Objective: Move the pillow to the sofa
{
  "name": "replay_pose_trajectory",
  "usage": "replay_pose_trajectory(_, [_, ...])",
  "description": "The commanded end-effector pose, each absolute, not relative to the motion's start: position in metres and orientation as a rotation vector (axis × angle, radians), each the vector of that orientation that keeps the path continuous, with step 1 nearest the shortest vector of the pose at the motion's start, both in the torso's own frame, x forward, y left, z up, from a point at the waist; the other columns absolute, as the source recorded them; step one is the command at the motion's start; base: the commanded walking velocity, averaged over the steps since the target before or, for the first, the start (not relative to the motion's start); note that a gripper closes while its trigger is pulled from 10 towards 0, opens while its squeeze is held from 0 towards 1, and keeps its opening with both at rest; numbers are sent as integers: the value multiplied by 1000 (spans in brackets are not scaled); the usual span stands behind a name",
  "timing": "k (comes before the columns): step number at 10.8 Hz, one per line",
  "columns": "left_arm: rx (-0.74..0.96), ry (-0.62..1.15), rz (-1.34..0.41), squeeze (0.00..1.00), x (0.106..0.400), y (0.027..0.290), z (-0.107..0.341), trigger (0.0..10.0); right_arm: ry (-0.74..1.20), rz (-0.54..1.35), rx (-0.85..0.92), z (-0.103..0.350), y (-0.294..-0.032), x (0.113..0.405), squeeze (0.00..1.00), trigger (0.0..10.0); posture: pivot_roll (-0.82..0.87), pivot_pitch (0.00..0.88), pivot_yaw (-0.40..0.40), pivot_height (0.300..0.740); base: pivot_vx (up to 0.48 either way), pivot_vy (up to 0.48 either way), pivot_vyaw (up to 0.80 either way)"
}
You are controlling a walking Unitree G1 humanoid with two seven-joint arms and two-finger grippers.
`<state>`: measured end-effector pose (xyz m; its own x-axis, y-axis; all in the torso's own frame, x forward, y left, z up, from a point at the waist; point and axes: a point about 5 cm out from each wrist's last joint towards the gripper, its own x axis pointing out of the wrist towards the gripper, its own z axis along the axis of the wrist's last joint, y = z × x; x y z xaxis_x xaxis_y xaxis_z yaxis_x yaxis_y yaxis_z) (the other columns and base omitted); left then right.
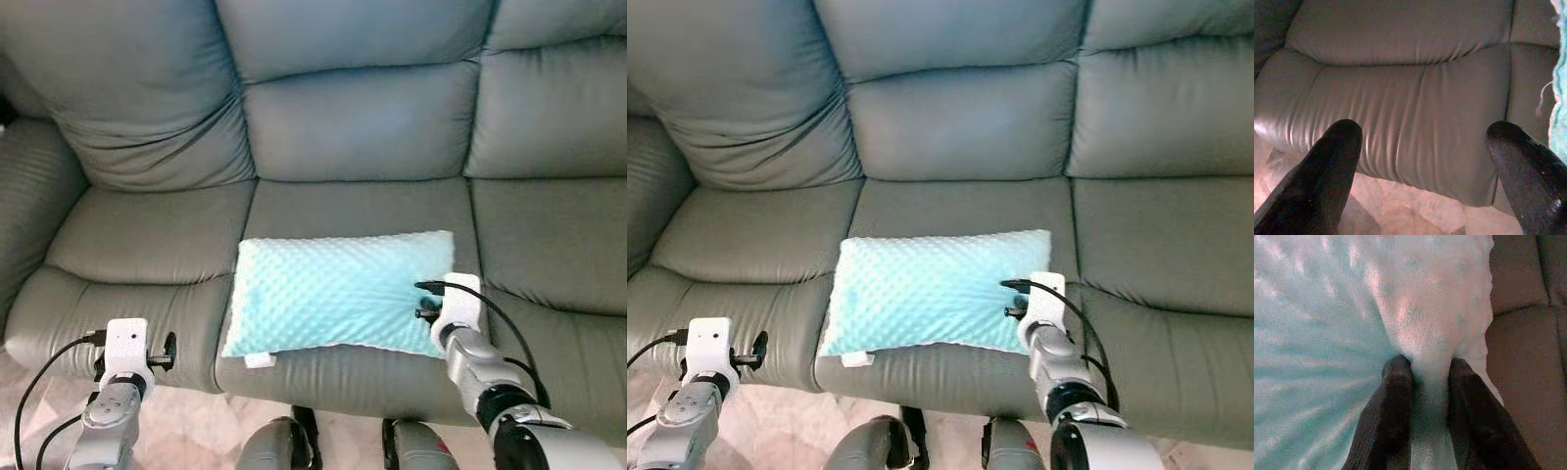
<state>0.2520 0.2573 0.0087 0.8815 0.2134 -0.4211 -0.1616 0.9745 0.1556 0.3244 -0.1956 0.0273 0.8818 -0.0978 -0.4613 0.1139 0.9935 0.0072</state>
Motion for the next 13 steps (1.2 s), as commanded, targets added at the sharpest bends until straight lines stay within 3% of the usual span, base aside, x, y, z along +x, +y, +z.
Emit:
replay_pose_trajectory(1, [125, 491, 233, 0, 240, 269, 3, 10000, 525, -130, 35, 15, -197, 313, 0, 0, -38, 327, 205, 740, 0, 0, 0])
replay_pose_trajectory(11, [121, 496, 230, 0, 242, 267, 2, 10000, 517, -138, -22, 12, -218, 305, 0, 0, -56, 321, 203, 740, 0, 0, 0])
replay_pose_trajectory(12, [121, 496, 226, 0, 243, 266, 1, 10000, 529, -132, -53, 10, -218, 303, 0, 10000, -56, 322, 205, 740, 0, 0, 0])
replay_pose_trajectory(13, [120, 494, 224, 0, 243, 264, 2, 10000, 524, -131, -56, 10, -217, 303, 12, 10000, -56, 321, 207, 740, 0, 0, 0])
